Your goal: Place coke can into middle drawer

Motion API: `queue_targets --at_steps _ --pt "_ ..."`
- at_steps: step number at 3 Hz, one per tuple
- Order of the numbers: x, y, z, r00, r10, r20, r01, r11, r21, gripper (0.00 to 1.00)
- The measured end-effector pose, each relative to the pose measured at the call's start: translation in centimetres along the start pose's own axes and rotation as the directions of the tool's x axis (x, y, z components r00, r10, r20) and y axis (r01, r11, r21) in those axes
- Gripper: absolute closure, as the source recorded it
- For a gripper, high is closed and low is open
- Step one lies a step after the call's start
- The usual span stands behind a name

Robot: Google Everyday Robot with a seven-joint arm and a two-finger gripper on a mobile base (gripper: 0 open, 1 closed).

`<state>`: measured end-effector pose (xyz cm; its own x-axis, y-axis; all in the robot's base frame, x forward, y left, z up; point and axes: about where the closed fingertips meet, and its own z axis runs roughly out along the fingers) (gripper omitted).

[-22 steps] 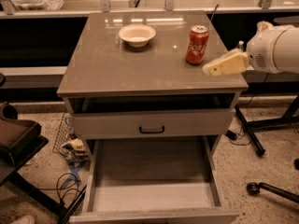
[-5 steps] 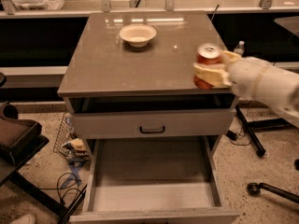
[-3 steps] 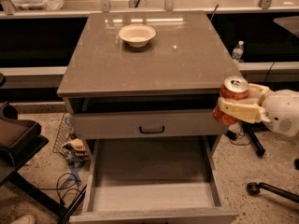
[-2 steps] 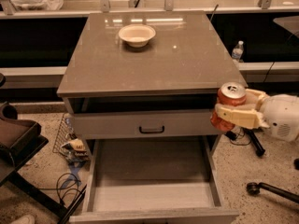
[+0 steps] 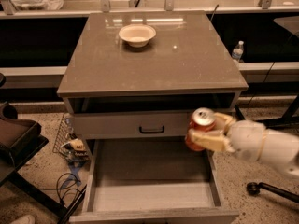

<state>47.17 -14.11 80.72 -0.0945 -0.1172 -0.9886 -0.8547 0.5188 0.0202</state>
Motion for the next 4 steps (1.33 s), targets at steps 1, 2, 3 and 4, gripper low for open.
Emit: queue_targets --at_steps 1,2,3,4 --pt "4.6 3.0 2.8 0.999 -0.014 0.049 0.020 0.9934 -0.113 1.00" --pt "8.7 4.3 5.3 0.999 -0.029 0.037 0.036 0.9737 -0.225 1.00" --pt "14.8 4.8 9.1 0.998 -0.044 -0.038 0.029 0.9407 -0.338 1.00" --pt "18.6 4.5 11.1 0.994 -0.049 -0.101 0.009 0.9317 -0.363 1.00"
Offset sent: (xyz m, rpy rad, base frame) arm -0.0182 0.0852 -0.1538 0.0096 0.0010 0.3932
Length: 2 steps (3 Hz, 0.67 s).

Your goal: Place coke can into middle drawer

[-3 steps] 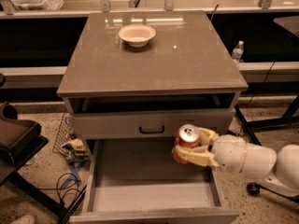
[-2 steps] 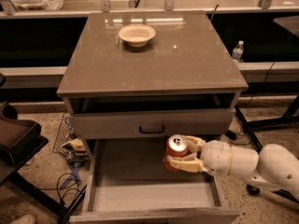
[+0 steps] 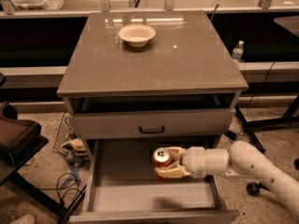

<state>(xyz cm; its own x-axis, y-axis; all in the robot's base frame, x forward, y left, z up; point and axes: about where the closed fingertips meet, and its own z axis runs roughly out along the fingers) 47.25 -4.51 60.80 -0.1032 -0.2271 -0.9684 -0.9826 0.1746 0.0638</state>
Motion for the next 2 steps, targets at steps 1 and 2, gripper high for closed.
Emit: queue_targets --at_steps 1,2 --pt "0.3 0.0 0.3 1.000 0.000 -0.006 0.000 1.0000 -0.008 1.00" --pt "1.3 -0.9 3.1 0.999 -0.006 0.032 0.007 0.9998 -0.016 1.00"
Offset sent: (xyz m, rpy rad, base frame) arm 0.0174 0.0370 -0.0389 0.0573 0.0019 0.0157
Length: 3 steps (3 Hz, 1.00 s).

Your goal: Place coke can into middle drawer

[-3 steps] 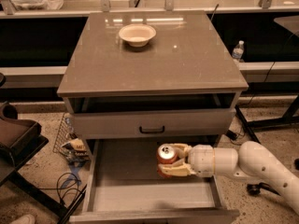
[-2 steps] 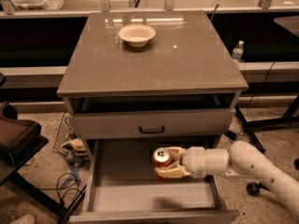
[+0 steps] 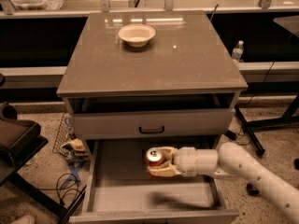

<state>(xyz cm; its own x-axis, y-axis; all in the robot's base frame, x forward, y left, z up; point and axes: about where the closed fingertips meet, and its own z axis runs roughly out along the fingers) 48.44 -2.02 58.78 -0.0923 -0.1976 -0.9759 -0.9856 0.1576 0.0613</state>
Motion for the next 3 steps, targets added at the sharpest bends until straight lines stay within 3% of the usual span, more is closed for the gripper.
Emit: queue_targets --at_steps 1,3 --pt "2.6 -0.9 3.7 0.997 0.004 0.077 -0.003 0.9999 -0.016 1.00" --pt "7.3 -3.8 11.6 0.983 -0.099 0.154 0.114 0.9889 -0.095 1.00"
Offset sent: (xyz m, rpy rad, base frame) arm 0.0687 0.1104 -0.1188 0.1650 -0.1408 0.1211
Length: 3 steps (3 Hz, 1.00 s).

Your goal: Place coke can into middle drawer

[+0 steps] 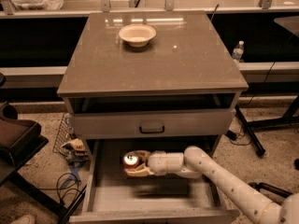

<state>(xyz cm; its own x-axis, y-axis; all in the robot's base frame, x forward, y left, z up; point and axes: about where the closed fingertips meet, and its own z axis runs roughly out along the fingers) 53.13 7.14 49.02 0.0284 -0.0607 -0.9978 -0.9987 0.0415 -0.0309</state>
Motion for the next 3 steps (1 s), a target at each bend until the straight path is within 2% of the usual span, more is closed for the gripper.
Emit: queue_targets --at_steps 1,2,3 --pt "2.6 0.3 2.4 1.000 -0.014 -0.017 0.014 0.9993 -0.035 1.00" --pt "4.0 2.4 3.4 0.999 0.015 -0.046 -0.017 0.9987 -0.048 1.00" --pt "5.5 5.2 3.9 0.990 0.082 -0.114 -0.092 0.9927 -0.078 0.82"
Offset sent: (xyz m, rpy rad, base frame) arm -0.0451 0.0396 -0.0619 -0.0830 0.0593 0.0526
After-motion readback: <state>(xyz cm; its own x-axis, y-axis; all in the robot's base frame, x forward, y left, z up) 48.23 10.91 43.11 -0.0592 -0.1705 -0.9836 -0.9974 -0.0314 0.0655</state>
